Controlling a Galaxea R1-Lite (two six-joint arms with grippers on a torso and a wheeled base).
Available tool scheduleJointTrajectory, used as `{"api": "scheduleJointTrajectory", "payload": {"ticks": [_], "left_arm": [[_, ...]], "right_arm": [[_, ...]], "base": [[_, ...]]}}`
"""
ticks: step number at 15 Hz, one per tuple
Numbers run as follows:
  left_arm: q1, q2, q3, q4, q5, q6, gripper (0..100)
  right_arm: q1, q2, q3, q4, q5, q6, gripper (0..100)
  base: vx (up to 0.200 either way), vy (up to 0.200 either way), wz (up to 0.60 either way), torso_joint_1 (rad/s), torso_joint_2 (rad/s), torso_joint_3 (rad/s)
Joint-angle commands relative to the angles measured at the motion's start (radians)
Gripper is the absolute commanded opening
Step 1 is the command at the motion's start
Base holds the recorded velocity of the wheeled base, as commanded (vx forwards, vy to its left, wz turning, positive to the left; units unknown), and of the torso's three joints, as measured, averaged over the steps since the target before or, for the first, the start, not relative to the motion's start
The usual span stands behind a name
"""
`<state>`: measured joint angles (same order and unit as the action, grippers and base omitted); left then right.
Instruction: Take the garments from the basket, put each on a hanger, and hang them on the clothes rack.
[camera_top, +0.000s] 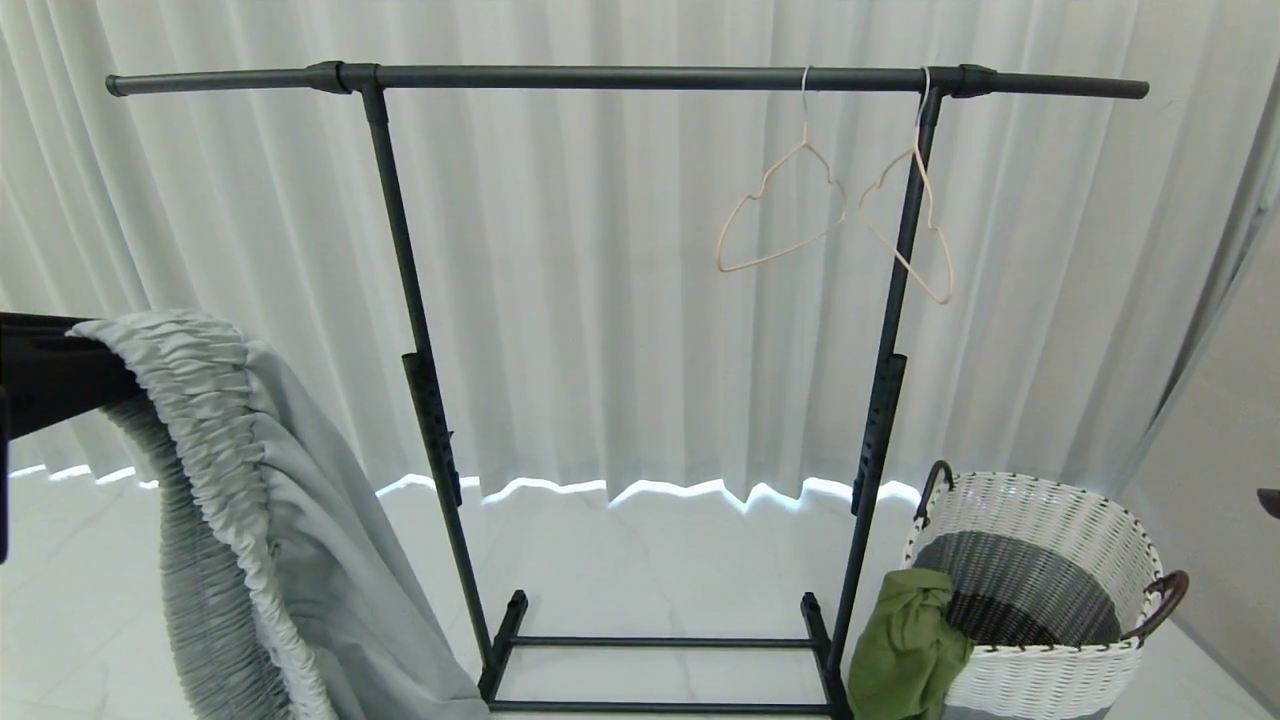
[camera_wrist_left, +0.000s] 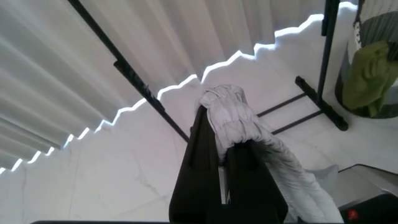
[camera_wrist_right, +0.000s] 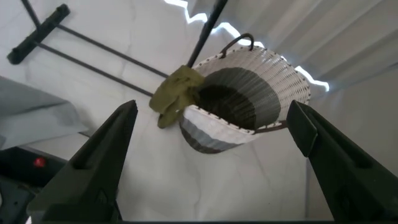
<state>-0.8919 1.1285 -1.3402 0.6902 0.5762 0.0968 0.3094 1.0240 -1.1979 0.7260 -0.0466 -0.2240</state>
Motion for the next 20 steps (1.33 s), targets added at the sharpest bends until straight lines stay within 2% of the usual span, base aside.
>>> {"api": "scheduleJointTrajectory", "payload": {"ticks": [1,5,8,11,15,20], "left_arm": [[0.001,0.002,0.003,0.000,0.001,0.000,0],[0.002,0.005,0.013,0.000,0.001,0.006,0],[0.018,0.014,0.015,0.000,0.001,0.008,0],[0.042,0.011,0.032,-0.001,0.001,0.026,0],[0.100,0.011,0.035,-0.001,0.001,0.054,0],[0.108,0.034,0.035,-0.101,0.001,0.090,0]], "right_arm": [[-0.001,-0.001,0.004,0.000,-0.001,0.000,100],[-0.007,-0.007,0.021,-0.002,-0.006,-0.001,100],[-0.010,-0.013,0.035,-0.007,-0.052,-0.008,100],[-0.033,-0.036,0.069,-0.011,-0.058,-0.008,100],[-0.046,-0.065,0.106,-0.085,-0.056,0.000,100],[-0.061,-0.068,0.106,-0.086,-0.047,0.015,100]], "base": [[0.200,0.000,0.00,0.002,0.00,-0.002],[0.200,0.000,0.00,0.006,0.00,0.001],[0.200,0.000,0.00,0.005,0.00,0.007],[0.000,0.000,0.00,0.000,0.00,0.000],[0.000,0.000,0.00,0.000,0.00,0.000],[0.000,0.000,0.00,0.049,-0.15,-0.111]]}}
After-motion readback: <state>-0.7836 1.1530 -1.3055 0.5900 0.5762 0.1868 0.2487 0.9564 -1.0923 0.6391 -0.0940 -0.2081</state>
